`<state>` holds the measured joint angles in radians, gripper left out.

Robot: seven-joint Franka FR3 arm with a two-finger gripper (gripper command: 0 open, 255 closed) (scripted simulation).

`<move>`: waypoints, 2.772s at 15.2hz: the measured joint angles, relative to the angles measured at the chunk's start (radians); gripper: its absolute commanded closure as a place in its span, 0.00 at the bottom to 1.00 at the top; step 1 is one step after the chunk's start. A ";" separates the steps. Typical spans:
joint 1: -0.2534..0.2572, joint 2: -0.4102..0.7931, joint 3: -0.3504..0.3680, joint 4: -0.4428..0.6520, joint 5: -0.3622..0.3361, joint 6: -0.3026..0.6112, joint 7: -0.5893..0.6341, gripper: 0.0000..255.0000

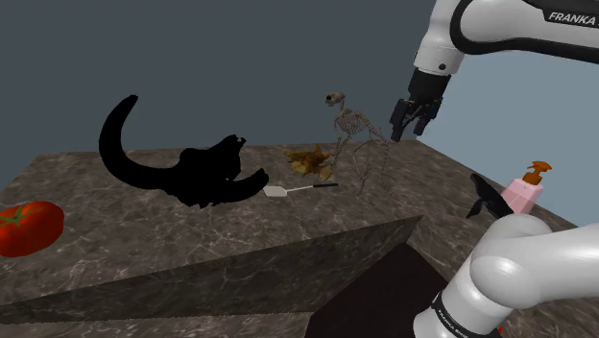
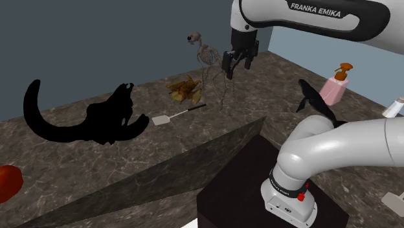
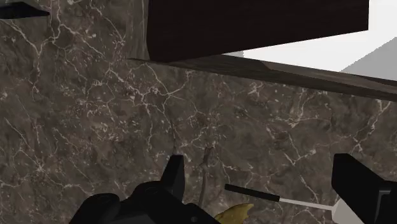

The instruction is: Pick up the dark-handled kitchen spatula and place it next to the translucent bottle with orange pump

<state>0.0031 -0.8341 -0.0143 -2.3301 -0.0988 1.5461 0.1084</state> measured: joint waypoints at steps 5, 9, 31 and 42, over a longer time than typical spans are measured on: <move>0.039 0.080 -0.054 -0.006 -0.029 0.081 -0.136 0.00; 0.095 0.210 -0.108 -0.001 -0.047 0.198 -0.304 0.00; 0.313 0.911 -0.190 0.223 0.045 0.609 -1.206 0.00; 0.309 0.971 -0.189 0.185 0.056 0.706 -1.227 0.00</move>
<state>0.3119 0.1366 -0.2036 -2.1454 -0.0427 2.2516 -1.1187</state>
